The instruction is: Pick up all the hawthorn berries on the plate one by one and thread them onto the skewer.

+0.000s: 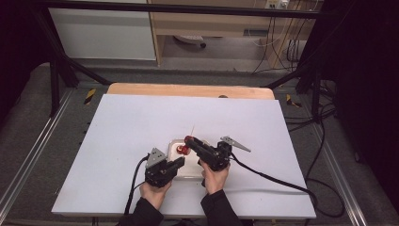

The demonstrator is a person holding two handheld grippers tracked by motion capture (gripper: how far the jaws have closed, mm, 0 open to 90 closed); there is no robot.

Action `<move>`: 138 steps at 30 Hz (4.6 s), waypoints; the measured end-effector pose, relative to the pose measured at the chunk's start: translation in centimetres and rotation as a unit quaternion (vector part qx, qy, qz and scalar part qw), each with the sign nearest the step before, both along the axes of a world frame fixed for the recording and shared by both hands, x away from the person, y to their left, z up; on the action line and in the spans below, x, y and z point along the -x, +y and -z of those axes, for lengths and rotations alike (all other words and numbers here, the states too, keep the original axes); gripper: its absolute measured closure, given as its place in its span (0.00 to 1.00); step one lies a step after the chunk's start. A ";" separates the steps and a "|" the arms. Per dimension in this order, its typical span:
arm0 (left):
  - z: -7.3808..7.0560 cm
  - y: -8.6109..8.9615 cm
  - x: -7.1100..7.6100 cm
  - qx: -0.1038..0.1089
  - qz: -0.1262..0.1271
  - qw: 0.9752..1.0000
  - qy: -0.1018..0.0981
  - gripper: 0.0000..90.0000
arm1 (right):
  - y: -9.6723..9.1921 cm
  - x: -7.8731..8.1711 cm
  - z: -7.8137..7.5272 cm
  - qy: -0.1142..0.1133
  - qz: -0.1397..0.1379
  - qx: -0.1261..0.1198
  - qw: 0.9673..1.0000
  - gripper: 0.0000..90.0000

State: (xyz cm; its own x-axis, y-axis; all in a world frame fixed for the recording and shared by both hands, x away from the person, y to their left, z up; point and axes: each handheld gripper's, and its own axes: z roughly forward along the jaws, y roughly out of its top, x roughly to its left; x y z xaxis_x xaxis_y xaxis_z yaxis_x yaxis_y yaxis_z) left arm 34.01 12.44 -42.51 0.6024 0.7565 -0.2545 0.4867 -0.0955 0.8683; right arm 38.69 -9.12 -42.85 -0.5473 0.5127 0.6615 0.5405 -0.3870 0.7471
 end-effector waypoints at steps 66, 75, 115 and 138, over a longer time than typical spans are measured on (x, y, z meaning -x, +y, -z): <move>1.4 12.1 1.6 -0.144 0.062 0.988 0.004 0.98 | 6.5 -7.3 -3.3 0.042 -0.226 0.500 0.835 0.23; 1.4 12.2 1.6 -0.144 0.062 0.988 0.006 0.98 | 7.7 -9.1 -2.8 0.066 -0.244 0.521 0.816 0.39; 1.5 12.0 1.6 -0.151 0.067 0.986 0.007 0.98 | 8.9 -10.4 -2.2 0.128 -0.267 0.515 0.804 0.69; 1.4 11.0 1.9 -0.157 0.075 0.985 0.000 0.98 | 5.6 -6.8 -5.8 0.107 -0.237 0.451 0.854 0.69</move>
State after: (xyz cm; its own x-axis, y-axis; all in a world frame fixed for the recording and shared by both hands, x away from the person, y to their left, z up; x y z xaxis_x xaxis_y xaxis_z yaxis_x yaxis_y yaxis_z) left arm 32.08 23.45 -43.94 0.7139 0.6999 -0.0215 0.4463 -0.4311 0.7842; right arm 45.51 -3.56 -37.09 -0.7504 0.6209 0.2265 0.6387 0.5931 0.4902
